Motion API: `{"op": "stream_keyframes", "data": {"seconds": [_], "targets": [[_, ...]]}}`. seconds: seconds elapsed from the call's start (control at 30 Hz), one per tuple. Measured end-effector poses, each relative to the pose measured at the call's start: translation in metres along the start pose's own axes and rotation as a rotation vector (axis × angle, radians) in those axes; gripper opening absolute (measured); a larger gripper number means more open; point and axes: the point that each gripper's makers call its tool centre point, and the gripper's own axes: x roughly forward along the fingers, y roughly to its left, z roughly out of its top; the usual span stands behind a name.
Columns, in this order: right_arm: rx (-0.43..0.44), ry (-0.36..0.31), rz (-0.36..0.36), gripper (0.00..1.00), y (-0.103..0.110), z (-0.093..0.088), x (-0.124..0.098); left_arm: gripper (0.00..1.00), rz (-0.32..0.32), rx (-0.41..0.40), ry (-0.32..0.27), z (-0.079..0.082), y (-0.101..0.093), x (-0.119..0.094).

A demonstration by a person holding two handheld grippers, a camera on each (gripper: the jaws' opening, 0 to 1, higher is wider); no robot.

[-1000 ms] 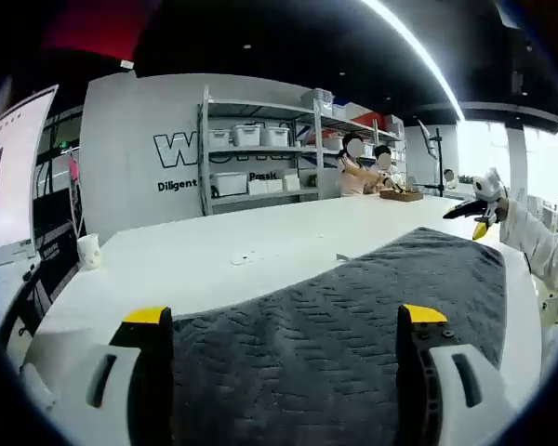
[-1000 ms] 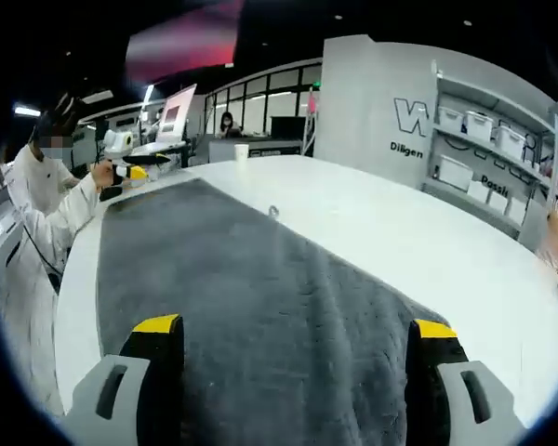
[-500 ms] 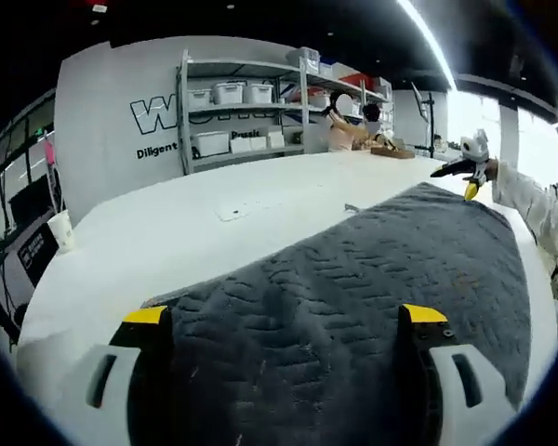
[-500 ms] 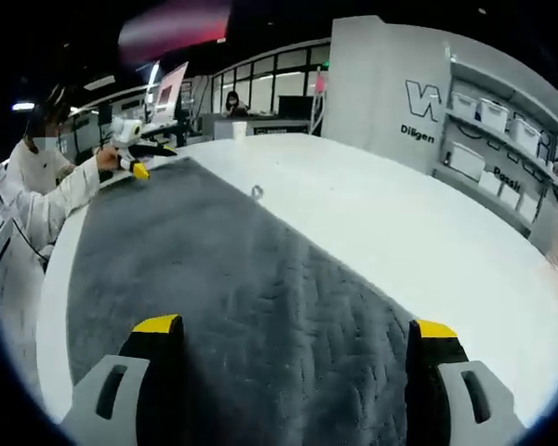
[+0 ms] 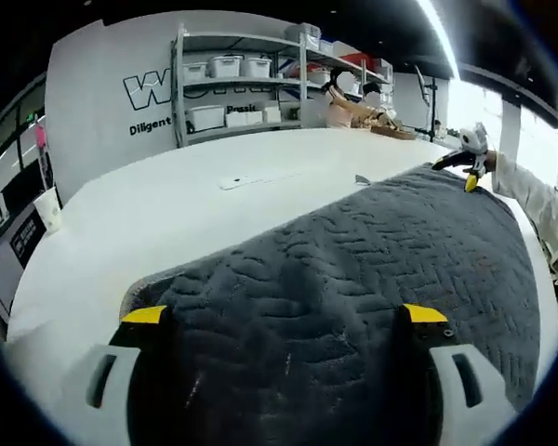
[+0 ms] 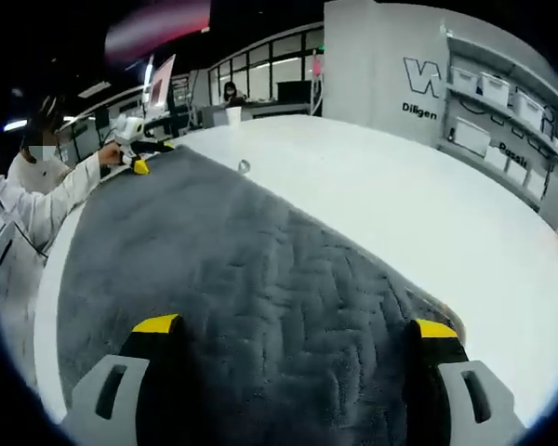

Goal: Open the folded towel by lifting each exposed corner and separating the folded layers until the towel lies flat within the target outline without major curled edges

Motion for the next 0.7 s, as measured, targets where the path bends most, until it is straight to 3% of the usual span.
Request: {"op": "stream_keyframes", "data": {"seconds": [0.7], "targets": [[0.016,-0.061,-0.005,1.0,-0.011,0.001,-0.001,0.99,0.011,-0.009,-0.049,0.001,0.011,0.0]]}}
